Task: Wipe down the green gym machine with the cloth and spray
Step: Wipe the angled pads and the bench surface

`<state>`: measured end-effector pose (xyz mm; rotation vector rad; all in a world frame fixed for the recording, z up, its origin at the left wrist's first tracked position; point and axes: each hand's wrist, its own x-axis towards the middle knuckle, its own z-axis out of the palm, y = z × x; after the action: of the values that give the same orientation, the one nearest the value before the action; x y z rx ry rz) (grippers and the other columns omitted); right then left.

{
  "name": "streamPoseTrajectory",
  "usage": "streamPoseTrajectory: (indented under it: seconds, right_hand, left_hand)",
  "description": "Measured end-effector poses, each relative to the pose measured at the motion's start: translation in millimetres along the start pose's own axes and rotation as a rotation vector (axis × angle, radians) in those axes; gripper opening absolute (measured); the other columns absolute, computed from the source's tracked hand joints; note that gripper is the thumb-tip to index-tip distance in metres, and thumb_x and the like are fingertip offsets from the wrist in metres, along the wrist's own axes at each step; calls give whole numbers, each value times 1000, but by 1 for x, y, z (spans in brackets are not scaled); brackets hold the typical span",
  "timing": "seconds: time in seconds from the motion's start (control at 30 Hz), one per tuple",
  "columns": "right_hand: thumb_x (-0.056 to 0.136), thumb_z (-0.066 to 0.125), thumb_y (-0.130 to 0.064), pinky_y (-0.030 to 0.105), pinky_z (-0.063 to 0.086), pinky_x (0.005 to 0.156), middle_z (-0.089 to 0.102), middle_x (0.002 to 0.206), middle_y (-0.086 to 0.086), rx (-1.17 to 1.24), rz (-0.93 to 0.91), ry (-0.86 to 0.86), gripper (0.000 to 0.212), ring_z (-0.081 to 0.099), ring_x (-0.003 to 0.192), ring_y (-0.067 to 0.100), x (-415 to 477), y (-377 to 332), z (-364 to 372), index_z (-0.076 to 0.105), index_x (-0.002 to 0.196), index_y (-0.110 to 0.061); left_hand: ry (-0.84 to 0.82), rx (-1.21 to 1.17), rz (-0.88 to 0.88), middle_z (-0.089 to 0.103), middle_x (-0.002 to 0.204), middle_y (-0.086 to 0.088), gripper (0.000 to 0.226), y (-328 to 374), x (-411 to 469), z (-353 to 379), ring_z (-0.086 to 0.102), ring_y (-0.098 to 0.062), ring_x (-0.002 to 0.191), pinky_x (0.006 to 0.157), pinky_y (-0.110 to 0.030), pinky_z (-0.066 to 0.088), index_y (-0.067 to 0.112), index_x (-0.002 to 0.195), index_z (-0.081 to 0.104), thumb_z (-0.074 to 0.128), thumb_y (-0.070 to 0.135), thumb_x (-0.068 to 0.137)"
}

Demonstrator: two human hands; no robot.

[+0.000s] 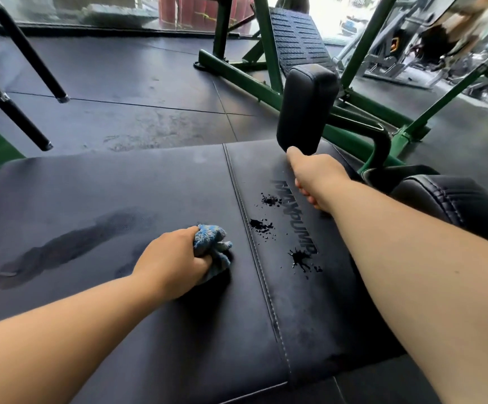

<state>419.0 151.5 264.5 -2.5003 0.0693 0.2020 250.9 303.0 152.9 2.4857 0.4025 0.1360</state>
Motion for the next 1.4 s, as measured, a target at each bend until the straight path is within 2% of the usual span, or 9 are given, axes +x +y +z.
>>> streamPoseTrajectory:
  seconds: [0.2,0.3,0.47,0.6,0.73,0.9,1.0,1.17,1.4]
  right_hand:
    - [66,34,-80,35,48,70,64,78,7,-5,-13,4,69,54,64,26,23,-9,5,58,81,-16]
    - [49,27,-81,42,49,78,63,93,11,13,-56,40,75,51,76,27,36,-13,13,56,86,-22]
    - [78,40,-69,26,40,57,57,58,1,74,-84,-13,57,49,52,23,44,-30,17,56,71,-14]
    - [53,29,-76,36,45,73,59,84,8,127,-135,43,71,51,73,25,57,-42,23,57,82,-17]
    - [82,42,-64,24,41,52,55,57,2,119,-44,-30,57,46,47,21,62,-37,25,57,67,-11]
    - [57,31,-75,43,55,83,69,90,11,106,-78,60,68,56,75,26,66,-27,32,59,79,-17]
    - [74,39,-70,32,54,63,63,67,5,145,-15,14,61,55,62,25,62,-19,31,60,72,-13]
    - [55,24,-75,42,54,84,69,104,16,133,-89,138,92,66,92,36,47,-10,32,69,102,-9]
    - [71,31,-76,35,51,82,67,98,17,-3,-90,65,84,62,87,33,9,28,34,65,92,-3]
  left_hand:
    - [217,110,151,68,85,0,24,-7,23,0,60,-29,91,75,-31,39,23,80,55,47,40,66]
    - [201,118,152,68,88,-1,30,-3,33,2,59,-29,91,74,-32,39,19,84,59,46,39,66]
    - [65,295,205,62,109,7,22,4,44,12,58,-22,102,73,-30,42,26,103,49,52,39,86]
    - [43,324,183,60,108,7,17,9,50,13,58,-21,100,68,-29,38,26,94,42,48,40,87]
    - [38,315,156,61,103,5,22,12,52,11,57,-22,95,65,-28,33,25,83,33,48,41,86]
    - [51,292,140,63,104,5,21,11,54,9,58,-22,98,66,-29,34,27,84,35,50,43,85]
    - [59,284,145,63,107,6,19,10,53,8,57,-22,100,66,-28,31,28,87,37,50,42,86]
    - [63,183,146,65,106,4,15,8,49,6,57,-24,98,68,-29,34,26,92,47,55,37,85]
    - [135,7,109,70,101,2,24,3,31,3,61,-27,96,76,-33,48,25,104,62,59,29,81]
